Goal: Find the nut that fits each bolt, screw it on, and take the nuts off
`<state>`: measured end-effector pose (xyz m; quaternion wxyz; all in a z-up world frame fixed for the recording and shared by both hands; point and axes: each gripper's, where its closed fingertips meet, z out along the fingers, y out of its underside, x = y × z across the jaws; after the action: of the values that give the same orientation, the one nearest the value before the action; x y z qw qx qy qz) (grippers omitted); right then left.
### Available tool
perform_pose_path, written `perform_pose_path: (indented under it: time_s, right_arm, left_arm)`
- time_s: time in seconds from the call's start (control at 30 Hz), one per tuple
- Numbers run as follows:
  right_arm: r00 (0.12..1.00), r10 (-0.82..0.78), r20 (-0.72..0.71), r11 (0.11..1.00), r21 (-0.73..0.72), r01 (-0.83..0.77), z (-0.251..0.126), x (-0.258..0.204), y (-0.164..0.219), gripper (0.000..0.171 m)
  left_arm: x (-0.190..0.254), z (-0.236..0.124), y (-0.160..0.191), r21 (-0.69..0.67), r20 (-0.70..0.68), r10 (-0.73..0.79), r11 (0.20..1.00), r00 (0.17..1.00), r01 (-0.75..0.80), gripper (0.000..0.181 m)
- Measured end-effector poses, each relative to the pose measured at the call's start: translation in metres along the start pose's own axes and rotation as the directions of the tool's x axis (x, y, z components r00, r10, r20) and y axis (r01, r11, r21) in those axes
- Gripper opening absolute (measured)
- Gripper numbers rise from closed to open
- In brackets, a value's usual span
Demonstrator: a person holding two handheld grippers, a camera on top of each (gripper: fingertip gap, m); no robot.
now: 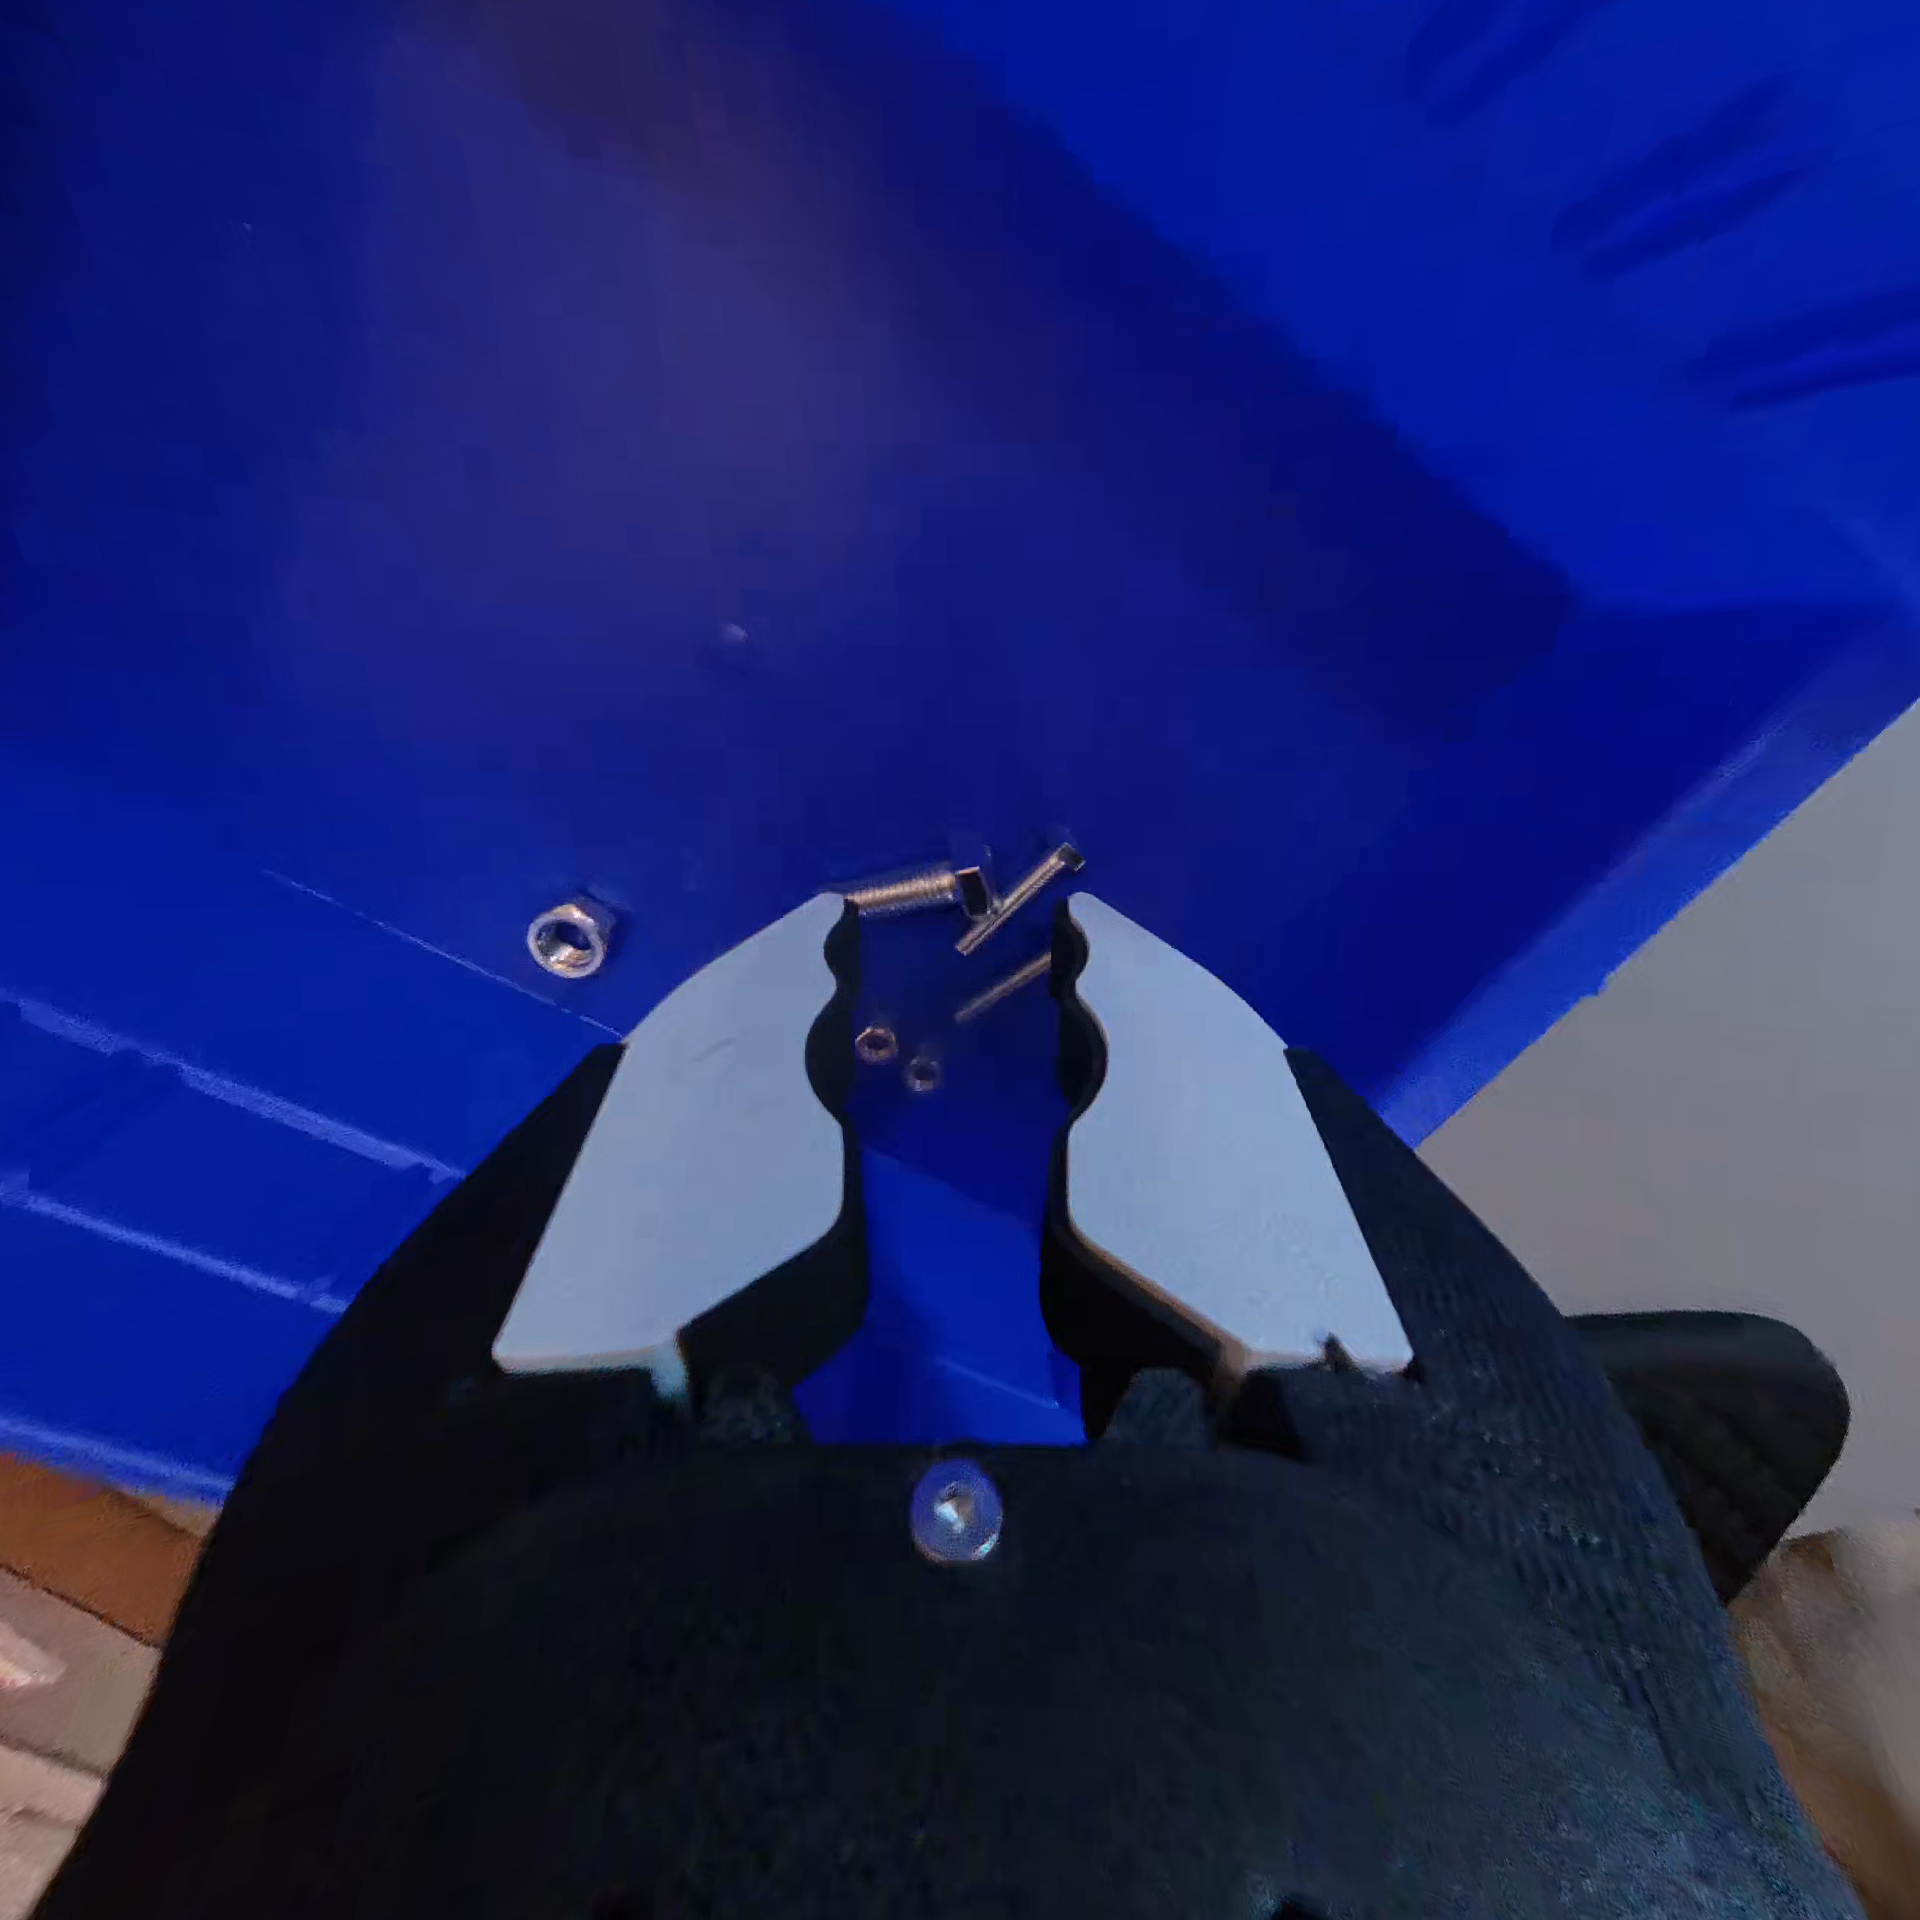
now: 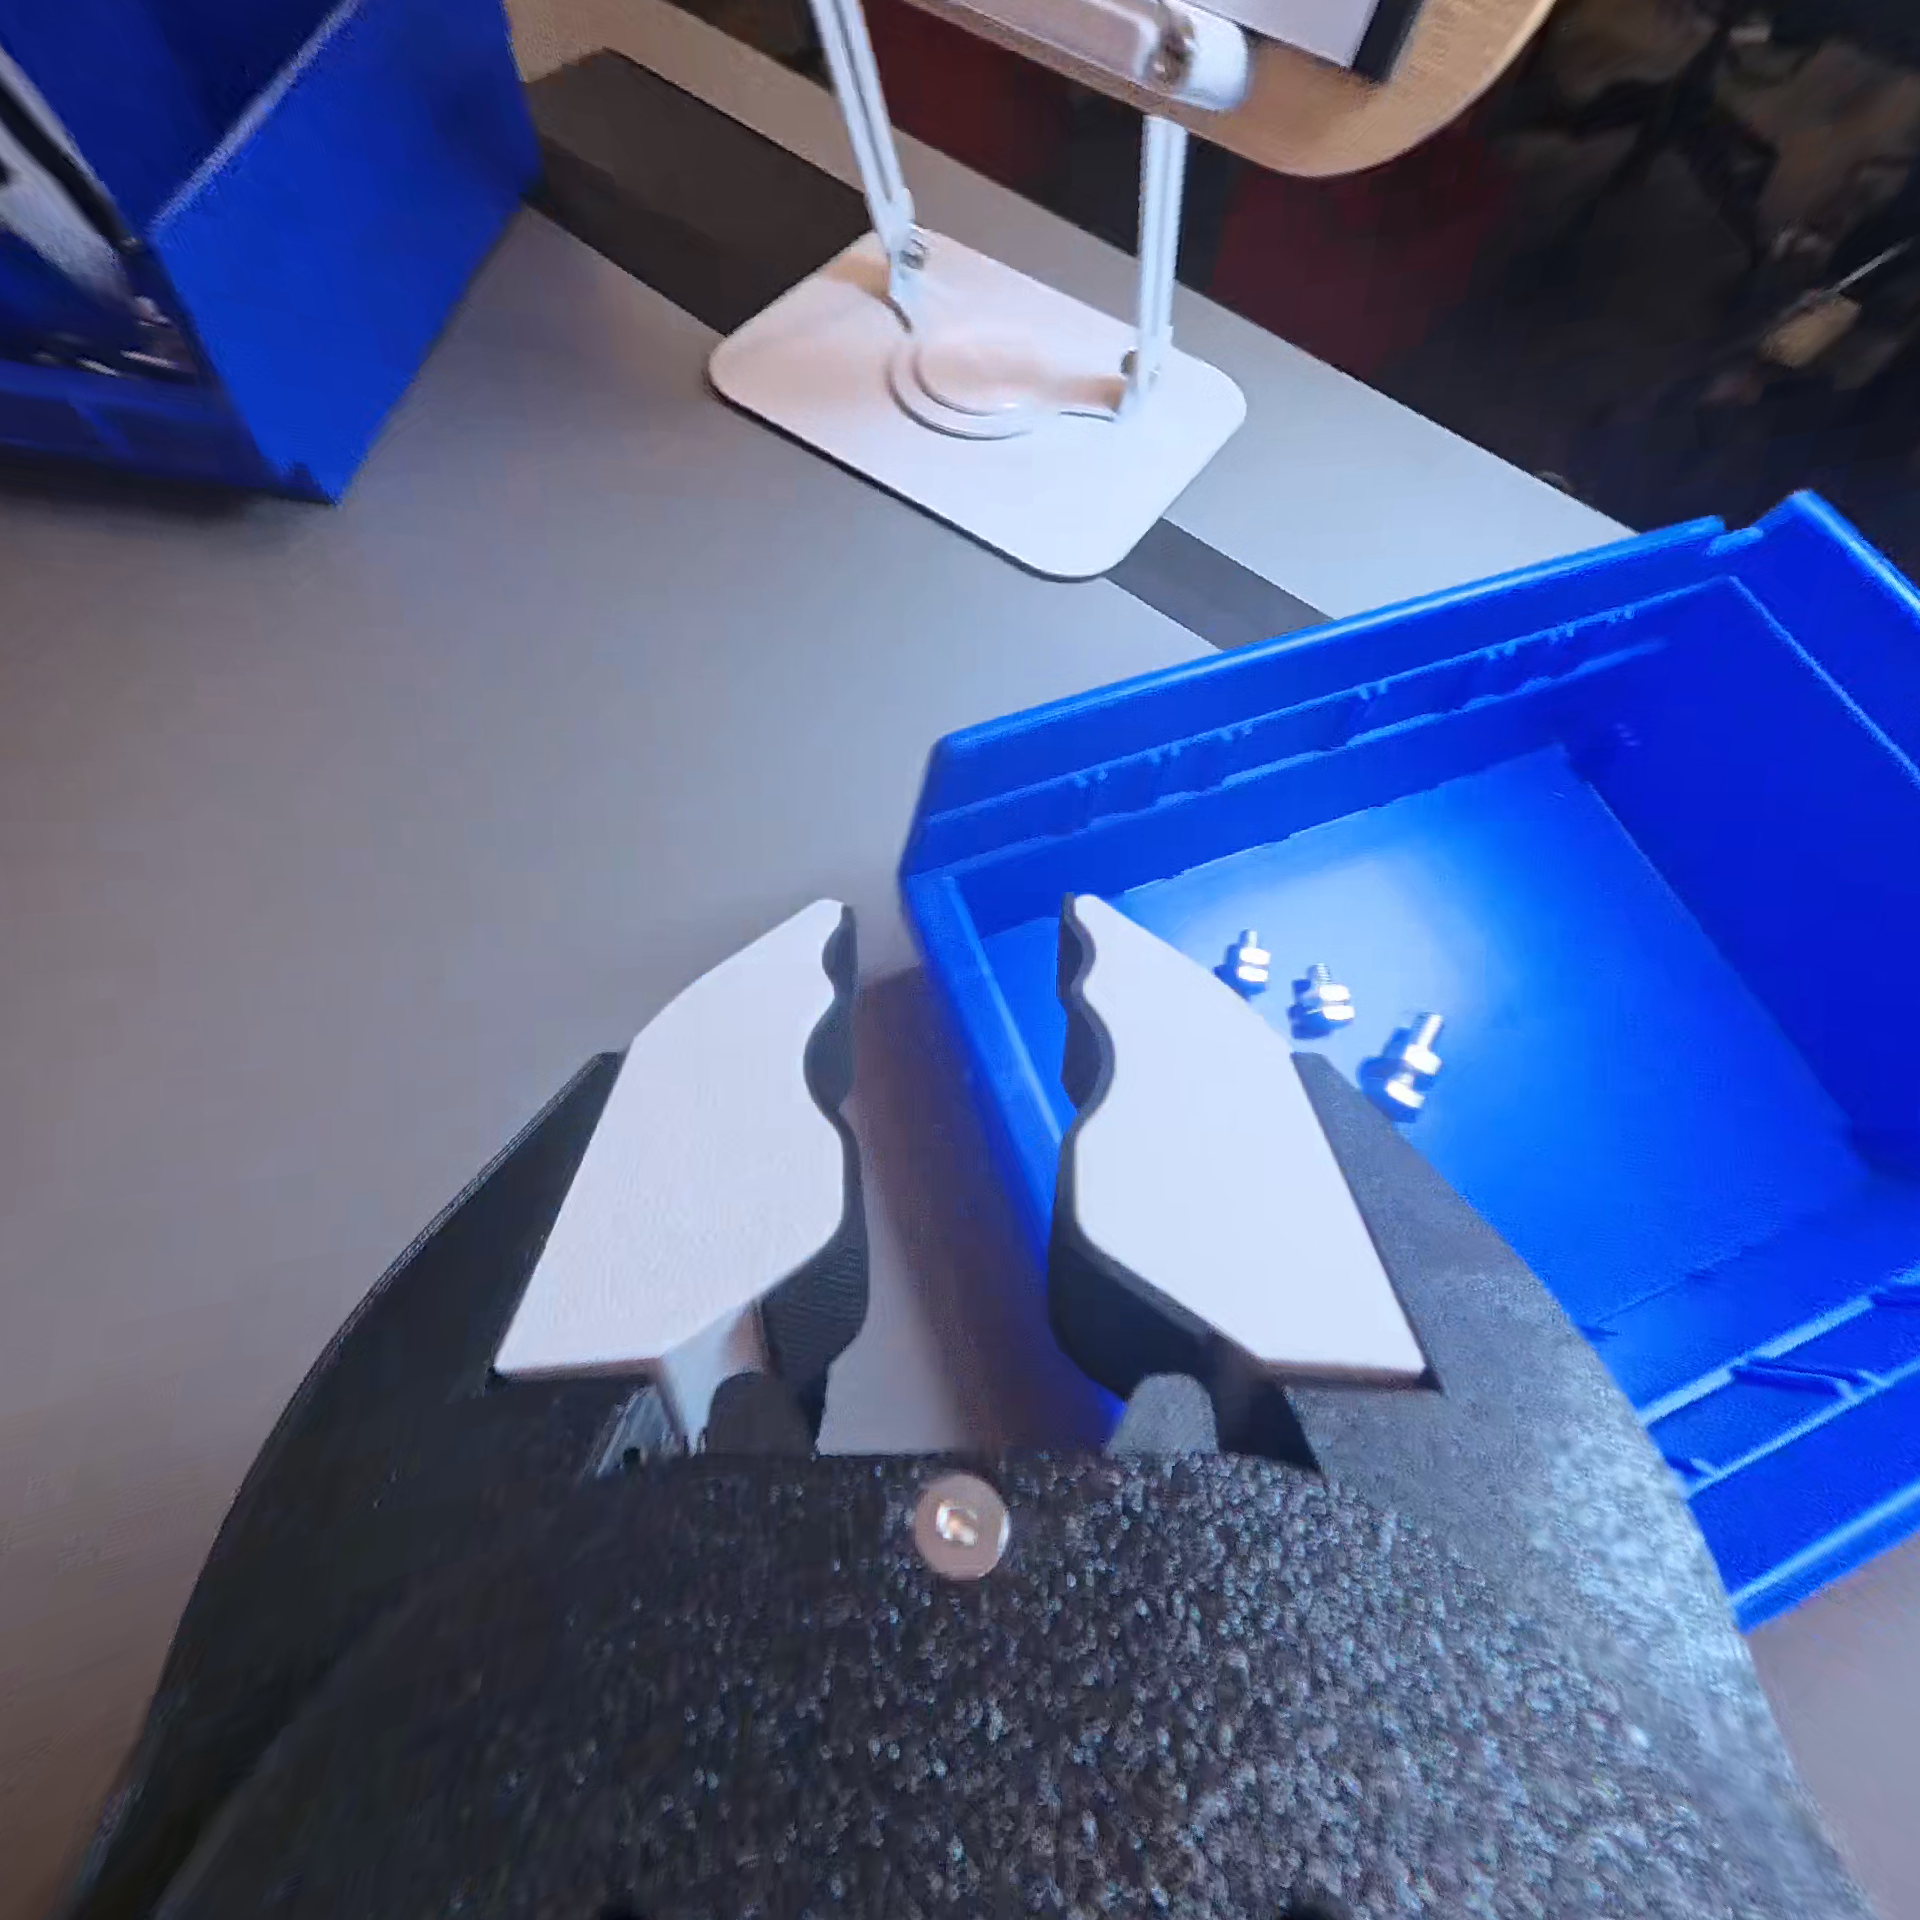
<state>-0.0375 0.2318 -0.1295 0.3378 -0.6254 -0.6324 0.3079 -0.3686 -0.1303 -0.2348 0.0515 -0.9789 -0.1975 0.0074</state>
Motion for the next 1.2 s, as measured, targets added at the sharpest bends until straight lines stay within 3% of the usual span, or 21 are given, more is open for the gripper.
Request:
perform_pose_path:
  time_s: [0.03, 0.33, 0.47, 0.53, 0.63, 0.7, 0.77, 0.9, 1.0, 1.1, 1.2]
  right_arm:
    - [1.0, -0.011, 0.023, 1.0, 0.023, 0.01, -0.007, -0.013, 0.003, 0.036]
    - [0.991, 0.029, 0.127, 0.996, 0.074, -0.039, -0.028, -0.054, 0.036, 0.031]
    - [0.987, 0.024, 0.161, 0.993, 0.112, -0.043, -0.032, -0.067, 0.034, 0.029]
    - [0.984, 0.006, 0.178, 0.991, 0.133, -0.031, -0.032, -0.077, 0.031, 0.029]
    - [0.973, 0.005, 0.231, 0.979, 0.197, -0.051, -0.034, -0.095, 0.022, 0.027]
    - [0.953, 0.022, 0.301, 0.96, 0.258, -0.104, -0.035, -0.111, 0.012, 0.028]
    - [0.921, 0.028, 0.389, 0.932, 0.324, -0.165, -0.035, -0.129, -0.001, 0.028]
    - [0.789, 0.066, 0.61, 0.859, 0.367, -0.356, -0.033, -0.163, -0.027, 0.033]
    - [0.626, 0.109, 0.773, 0.82, 0.286, -0.496, -0.03, -0.185, -0.037, 0.037]
    - [0.44, 0.079, 0.895, 0.808, 0.201, -0.554, -0.039, -0.209, -0.037, 0.04]
    - [0.303, 0.061, 0.951, 0.808, 0.131, -0.574, -0.052, -0.223, -0.031, 0.039]
  left_arm:
    - [0.003, 0.002, -0.002, -0.005, -0.026, -0.008, 1.0, 1.0, 0.008, 0.034]
    - [0.005, 0.02, 0.002, -0.116, -0.016, -0.009, 0.993, 1.0, 0.007, 0.009]
    - [0.003, 0.021, 0.001, -0.115, 0.068, 0.103, 0.989, 0.992, -0.095, 0.008]
    - [0.001, 0.016, -0.004, -0.071, 0.13, 0.162, 0.986, 0.978, -0.154, 0.008]
    - [0.013, -0.02, -0.036, 0.176, 0.27, 0.259, 0.934, 0.927, -0.312, 0.008]
    - [0.045, -0.062, -0.056, 0.371, 0.402, 0.302, 0.809, 0.864, -0.455, 0.007]
    - [0.099, -0.102, -0.063, 0.5, 0.522, 0.351, 0.613, 0.778, -0.612, 0.007]
    - [0.225, -0.146, -0.045, 0.514, 0.754, 0.372, 0.179, 0.541, -0.839, 0.007]
    - [0.311, -0.154, -0.02, 0.501, 0.824, 0.357, -0.098, 0.44, -0.86, 0.007]
    - [0.367, -0.15, 0.001, 0.485, 0.852, 0.359, -0.272, 0.38, -0.831, 0.007]
    - [0.394, -0.146, 0.013, 0.474, 0.863, 0.372, -0.359, 0.342, -0.804, 0.007]
